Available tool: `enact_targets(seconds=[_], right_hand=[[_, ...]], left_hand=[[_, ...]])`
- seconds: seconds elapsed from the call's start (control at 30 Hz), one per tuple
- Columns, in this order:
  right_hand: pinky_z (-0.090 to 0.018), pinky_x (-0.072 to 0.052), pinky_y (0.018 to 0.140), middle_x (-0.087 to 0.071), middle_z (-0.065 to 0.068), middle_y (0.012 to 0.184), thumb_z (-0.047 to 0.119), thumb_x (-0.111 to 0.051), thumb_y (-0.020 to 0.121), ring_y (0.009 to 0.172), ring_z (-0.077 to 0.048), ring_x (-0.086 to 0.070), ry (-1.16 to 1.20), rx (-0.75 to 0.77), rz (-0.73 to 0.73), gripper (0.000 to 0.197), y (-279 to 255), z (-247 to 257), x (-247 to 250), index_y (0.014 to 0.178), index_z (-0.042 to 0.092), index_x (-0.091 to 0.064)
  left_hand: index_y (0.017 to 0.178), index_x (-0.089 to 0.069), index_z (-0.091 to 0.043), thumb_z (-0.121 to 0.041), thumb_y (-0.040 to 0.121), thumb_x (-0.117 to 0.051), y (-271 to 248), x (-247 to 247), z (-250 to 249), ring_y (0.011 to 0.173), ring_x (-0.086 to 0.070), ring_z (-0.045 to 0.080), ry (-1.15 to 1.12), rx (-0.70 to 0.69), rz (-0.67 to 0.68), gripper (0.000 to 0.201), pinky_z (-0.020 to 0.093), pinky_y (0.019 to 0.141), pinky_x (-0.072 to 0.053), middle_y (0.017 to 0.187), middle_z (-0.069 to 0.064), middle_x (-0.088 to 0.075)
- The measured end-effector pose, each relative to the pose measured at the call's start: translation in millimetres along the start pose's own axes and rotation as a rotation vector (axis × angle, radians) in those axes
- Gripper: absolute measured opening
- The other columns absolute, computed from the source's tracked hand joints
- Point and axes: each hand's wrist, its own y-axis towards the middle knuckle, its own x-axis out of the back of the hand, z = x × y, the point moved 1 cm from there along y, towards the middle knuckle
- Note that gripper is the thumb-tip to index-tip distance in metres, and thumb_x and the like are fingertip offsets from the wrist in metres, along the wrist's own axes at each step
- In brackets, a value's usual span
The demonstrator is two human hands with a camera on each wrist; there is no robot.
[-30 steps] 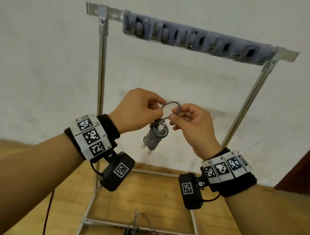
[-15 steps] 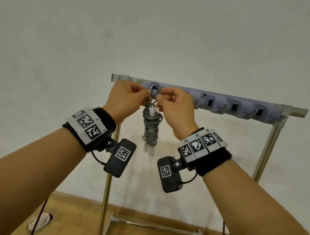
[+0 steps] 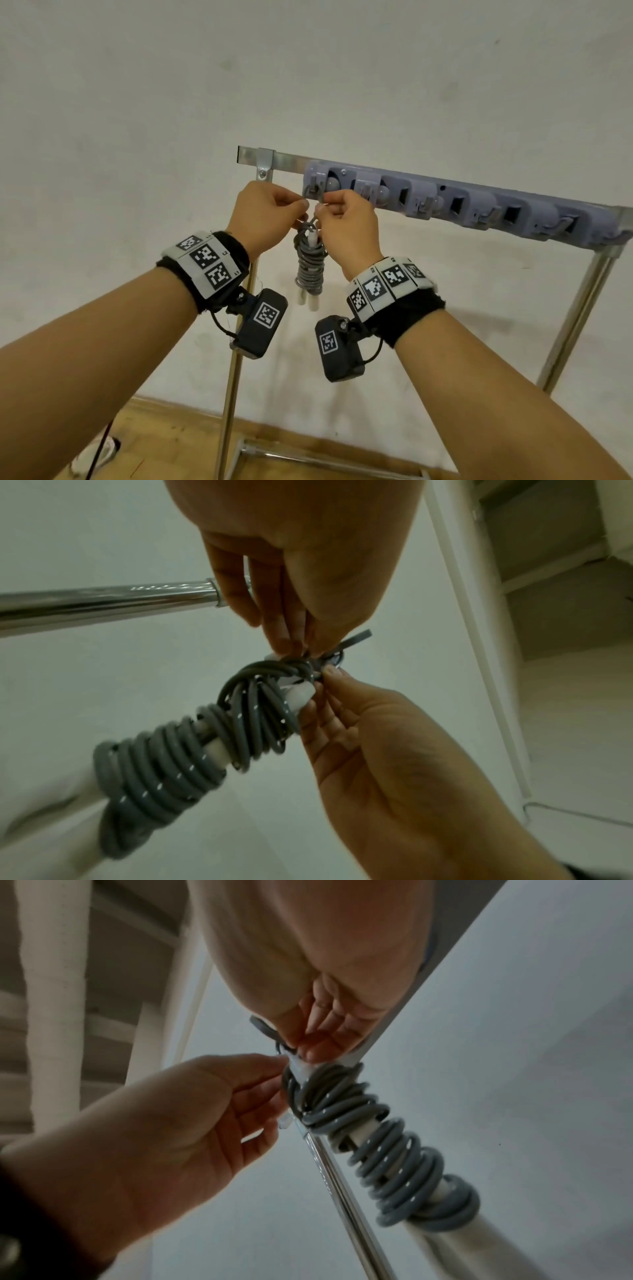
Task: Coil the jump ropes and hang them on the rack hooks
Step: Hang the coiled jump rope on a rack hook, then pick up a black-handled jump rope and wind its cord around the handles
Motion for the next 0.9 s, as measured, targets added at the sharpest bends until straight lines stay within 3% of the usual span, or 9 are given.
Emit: enact_targets(seconds=[0.1,0.23,0.37,0.5,0.57,0.63,0.73,0.8,0.9], right_hand=[[-0.041,-0.059,0.079,-0.068,0.001,0.088,0.017,-0.067,0.088,0.082,-0.012,-0.068,0.024,-0.008,0.049,0.015,-7,3,10,0.101,0.023,-0.061],[-0.026,-0.058,0.074,-0.069,0.006,0.086,0.019,-0.073,0.082,0.077,-0.004,-0.067,-0.032,0.015,0.108,0.028,-44,-2,35,0.106,0.023,-0.061],[-0.022,-0.053,0.070,-0.070,0.009,0.079,0.025,-0.076,0.080,0.068,-0.002,-0.064,-0.121,-0.049,0.307,0.019,-112,-30,61,0.096,0.027,-0.067],[-0.019,-0.047,0.067,-0.068,0.013,0.073,0.031,-0.077,0.078,0.064,0.001,-0.059,-0.198,-0.226,0.504,0.014,-198,-95,79,0.089,0.029,-0.069],[-0.012,-0.043,0.063,-0.066,0.014,0.070,0.031,-0.076,0.078,0.063,0.005,-0.058,-0.266,-0.297,0.569,0.010,-247,-137,84,0.085,0.032,-0.068],[-0.014,-0.044,0.062,-0.065,0.014,0.071,0.033,-0.073,0.078,0.067,0.005,-0.059,-0.352,-0.378,0.648,0.009,-297,-180,88,0.081,0.035,-0.064],[-0.020,-0.051,0.069,-0.064,0.015,0.078,0.039,-0.070,0.080,0.075,0.001,-0.061,-0.423,-0.533,0.770,0.008,-370,-245,93,0.084,0.035,-0.063],[-0.009,-0.045,0.060,-0.064,0.016,0.078,0.037,-0.070,0.082,0.073,0.005,-0.060,-0.437,-0.610,0.819,0.007,-412,-286,96,0.084,0.035,-0.063],[-0.006,-0.037,0.054,-0.061,0.020,0.076,0.034,-0.071,0.083,0.073,0.005,-0.058,-0.450,-0.717,0.861,0.009,-467,-341,95,0.083,0.036,-0.062]], left_hand=[[0.089,-0.077,-0.019,-0.023,0.084,-0.072,-11,2,-3,0.068,-0.068,0.003,0.075,-0.048,-0.090,0.008,0.018,0.068,-0.052,0.074,-0.007,-0.073],[0.087,-0.071,-0.024,-0.027,0.081,-0.071,-53,0,1,0.066,-0.062,0.001,0.134,-0.102,-0.097,0.007,0.013,0.062,-0.047,0.073,-0.011,-0.068],[0.076,-0.069,-0.027,-0.026,0.084,-0.069,-124,-16,35,0.063,-0.061,-0.004,0.243,-0.013,0.234,0.008,0.007,0.054,-0.040,0.064,-0.011,-0.066],[0.073,-0.066,-0.030,-0.029,0.085,-0.067,-217,-50,96,0.064,-0.059,-0.005,0.358,0.149,0.601,0.012,0.010,0.053,-0.035,0.067,-0.013,-0.064],[0.077,-0.067,-0.029,-0.029,0.086,-0.067,-270,-69,130,0.063,-0.057,-0.002,0.417,0.215,0.763,0.009,0.013,0.054,-0.037,0.070,-0.013,-0.063],[0.084,-0.069,-0.027,-0.031,0.086,-0.066,-321,-86,165,0.070,-0.060,0.002,0.458,0.280,0.910,0.006,0.020,0.059,-0.045,0.076,-0.013,-0.064],[0.089,-0.069,-0.028,-0.036,0.086,-0.063,-394,-109,215,0.082,-0.063,0.011,0.496,0.396,1.077,0.010,0.029,0.070,-0.052,0.086,-0.012,-0.066],[0.088,-0.067,-0.030,-0.037,0.087,-0.062,-437,-121,246,0.081,-0.060,0.013,0.527,0.459,1.150,0.009,0.027,0.068,-0.048,0.087,-0.010,-0.065],[0.085,-0.065,-0.019,-0.033,0.088,-0.059,-490,-139,286,0.077,-0.062,0.022,0.501,0.572,1.240,0.015,0.033,0.065,-0.049,0.083,0.002,-0.066]])
